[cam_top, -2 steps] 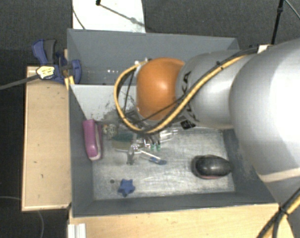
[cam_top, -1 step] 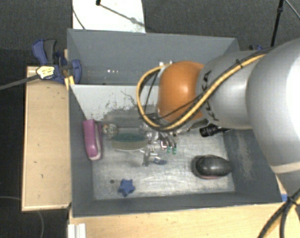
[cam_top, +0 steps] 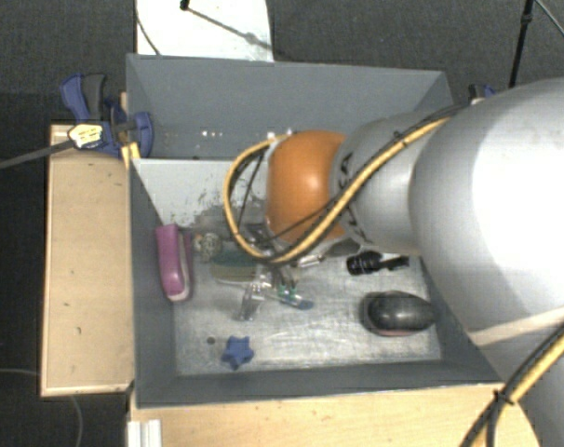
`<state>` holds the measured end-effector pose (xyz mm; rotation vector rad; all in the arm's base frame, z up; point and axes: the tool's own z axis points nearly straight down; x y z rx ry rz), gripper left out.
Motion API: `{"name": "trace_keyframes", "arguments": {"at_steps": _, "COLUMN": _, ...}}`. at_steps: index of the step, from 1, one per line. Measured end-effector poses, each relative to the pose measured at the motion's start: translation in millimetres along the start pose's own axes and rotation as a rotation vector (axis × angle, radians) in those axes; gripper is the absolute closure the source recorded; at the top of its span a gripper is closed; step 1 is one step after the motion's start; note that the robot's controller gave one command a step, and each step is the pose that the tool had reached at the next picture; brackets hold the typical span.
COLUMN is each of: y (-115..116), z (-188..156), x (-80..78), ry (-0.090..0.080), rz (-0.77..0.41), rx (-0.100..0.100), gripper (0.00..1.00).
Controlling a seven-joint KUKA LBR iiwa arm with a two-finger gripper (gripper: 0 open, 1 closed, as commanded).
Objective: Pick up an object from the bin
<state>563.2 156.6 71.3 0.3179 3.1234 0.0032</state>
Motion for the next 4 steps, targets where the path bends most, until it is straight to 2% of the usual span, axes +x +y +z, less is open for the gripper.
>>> {"name": "trace_keyframes", "arguments": {"at_steps": 1, "y": -26, "z": -1, "x": 7.3, "ry": -0.004, "rz": 0.029, "rx": -0.002, "gripper": 0.0}}
{"name": "trace_keyframes", "arguments": {"at_steps": 2, "y": -25, "z": -3, "x": 5.8, "ry": -0.008, "rz": 0.032, "rx": -0.004, "gripper": 1.0}}
{"name": "trace_keyframes", "arguments": {"at_steps": 3, "y": -24, "z": -17, "x": 4.9, "ry": -0.002, "rz": 0.033, "rx": -0.001, "gripper": 1.0}}
{"name": "trace_keyframes", "arguments": {"at_steps": 4, "y": -23, "z": -116, "x": 2.8, "ry": -0.006, "rz": 0.029, "rx": -0.003, "gripper": 1.0}}
